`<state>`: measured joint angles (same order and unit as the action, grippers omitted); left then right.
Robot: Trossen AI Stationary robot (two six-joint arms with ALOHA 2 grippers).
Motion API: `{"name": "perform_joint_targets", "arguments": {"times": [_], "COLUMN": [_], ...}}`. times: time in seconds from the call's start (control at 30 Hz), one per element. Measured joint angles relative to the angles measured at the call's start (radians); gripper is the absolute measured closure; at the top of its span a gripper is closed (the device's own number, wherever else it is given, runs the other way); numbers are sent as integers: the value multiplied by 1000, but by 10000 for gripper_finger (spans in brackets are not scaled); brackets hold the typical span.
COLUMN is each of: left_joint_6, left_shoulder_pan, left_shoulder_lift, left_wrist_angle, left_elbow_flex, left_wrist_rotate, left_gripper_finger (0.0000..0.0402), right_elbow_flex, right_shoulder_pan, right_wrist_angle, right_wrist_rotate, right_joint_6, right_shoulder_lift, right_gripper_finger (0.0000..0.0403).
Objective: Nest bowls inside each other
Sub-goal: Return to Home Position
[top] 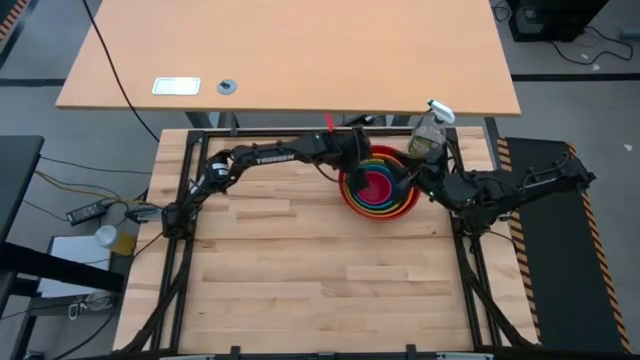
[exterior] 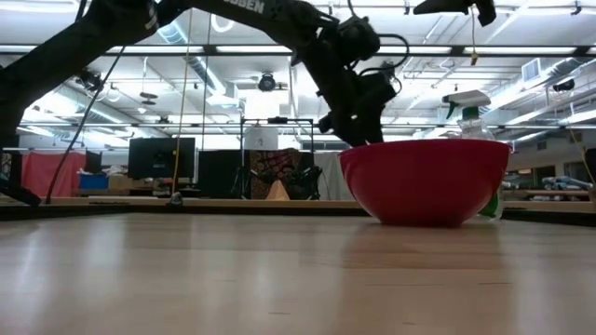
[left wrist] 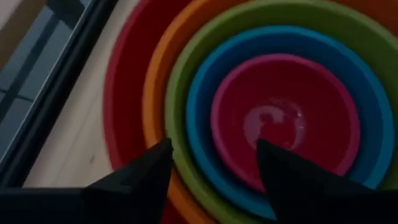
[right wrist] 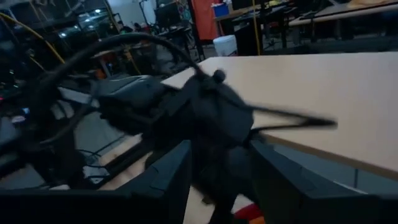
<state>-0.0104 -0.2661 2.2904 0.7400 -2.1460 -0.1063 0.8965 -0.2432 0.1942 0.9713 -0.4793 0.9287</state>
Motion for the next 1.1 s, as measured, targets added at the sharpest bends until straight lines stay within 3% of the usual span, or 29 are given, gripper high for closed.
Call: {"name": "perform_joint_targets", "arguments": {"times": [0.1,0.27,0.47,0.7,0.87,1.1], "left_joint_6": [-14,-23,-67,-201,-321,-475], "left_shoulder_pan": [-33,-53,-39,37,102,159], "left_shoulder_lift": [-32,-169,-470,-856,-1117,-1430], "left_wrist_angle": [-29,-130,-384,-566,-634,-636], "left_elbow_flex": [42,200,597,1020,1236,1416], "left_wrist_rotate": [69,63,58,52,-66,-224], "left_gripper_finger": [189,231,258,260,260,260], "right_elbow_flex": [0,0,-1,-1,-1,-1], "right_shoulder_pan": [-4,-5,1,99,218,413], "right_wrist_angle": [48,205,286,313,315,291], "right_wrist_rotate": [-38,-101,-168,-380,-496,-719], "right_joint_6": [-53,-228,-291,-227,-143,-31], "right_shoulder_lift": [-9,-28,-48,-98,-147,-233], "right_gripper_finger": [237,237,237,245,260,282]}}
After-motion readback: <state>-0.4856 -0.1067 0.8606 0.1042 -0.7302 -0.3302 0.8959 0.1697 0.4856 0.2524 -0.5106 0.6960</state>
